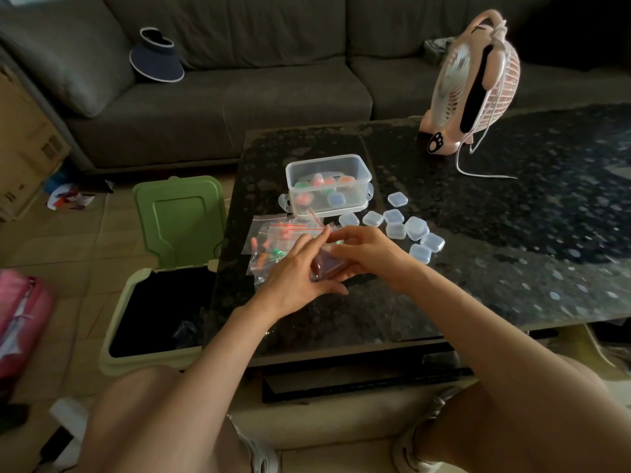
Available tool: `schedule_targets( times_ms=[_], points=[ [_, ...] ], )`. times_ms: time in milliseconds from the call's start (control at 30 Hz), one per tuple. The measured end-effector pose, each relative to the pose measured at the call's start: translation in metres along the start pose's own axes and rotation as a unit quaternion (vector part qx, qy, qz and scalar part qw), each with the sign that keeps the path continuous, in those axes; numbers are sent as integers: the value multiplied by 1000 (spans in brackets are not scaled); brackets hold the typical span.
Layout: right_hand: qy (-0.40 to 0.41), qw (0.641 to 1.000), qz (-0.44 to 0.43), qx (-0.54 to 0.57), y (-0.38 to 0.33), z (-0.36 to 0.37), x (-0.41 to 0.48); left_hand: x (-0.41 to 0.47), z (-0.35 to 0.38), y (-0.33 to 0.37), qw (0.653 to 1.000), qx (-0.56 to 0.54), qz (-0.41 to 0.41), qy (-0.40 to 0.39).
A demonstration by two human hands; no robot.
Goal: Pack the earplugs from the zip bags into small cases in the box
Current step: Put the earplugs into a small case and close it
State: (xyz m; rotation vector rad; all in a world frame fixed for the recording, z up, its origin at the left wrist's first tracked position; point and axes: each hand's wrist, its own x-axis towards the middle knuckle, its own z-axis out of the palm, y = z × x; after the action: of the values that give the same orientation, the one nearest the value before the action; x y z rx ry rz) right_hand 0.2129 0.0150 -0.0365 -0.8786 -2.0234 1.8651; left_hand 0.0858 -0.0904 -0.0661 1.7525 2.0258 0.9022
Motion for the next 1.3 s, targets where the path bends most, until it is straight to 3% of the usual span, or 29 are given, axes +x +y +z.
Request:
schedule_targets(
  times_ms=[67, 300, 433, 533, 733, 833, 1033, 1300],
  points=[
    [19, 1000, 6, 3, 0, -1, 1, -1, 0, 4, 1000, -21, -7, 9],
    [56, 996, 16, 72, -2, -7, 4, 4, -11, -25, 978, 9, -104, 181],
    [85, 993, 2, 78, -7, -7, 6, 3, -17, -33, 964, 66, -148, 213],
    [79, 992, 9, 94, -10, -4, 7, 0, -19, -42, 957, 118, -184, 192],
    [94, 993, 5, 65, -7, 3, 12, -6, -20, -47, 928, 207, -307, 39],
    [93, 993, 12, 76, -7, 8, 13, -8, -19, -52, 918, 231, -321, 30],
    [127, 987, 39, 92, -12, 5, 20, -11, -28, -49, 939, 174, -278, 102],
    [202, 964, 26, 173, -80, -25, 71, -8, -35, -41, 961, -33, -226, 155]
  ],
)
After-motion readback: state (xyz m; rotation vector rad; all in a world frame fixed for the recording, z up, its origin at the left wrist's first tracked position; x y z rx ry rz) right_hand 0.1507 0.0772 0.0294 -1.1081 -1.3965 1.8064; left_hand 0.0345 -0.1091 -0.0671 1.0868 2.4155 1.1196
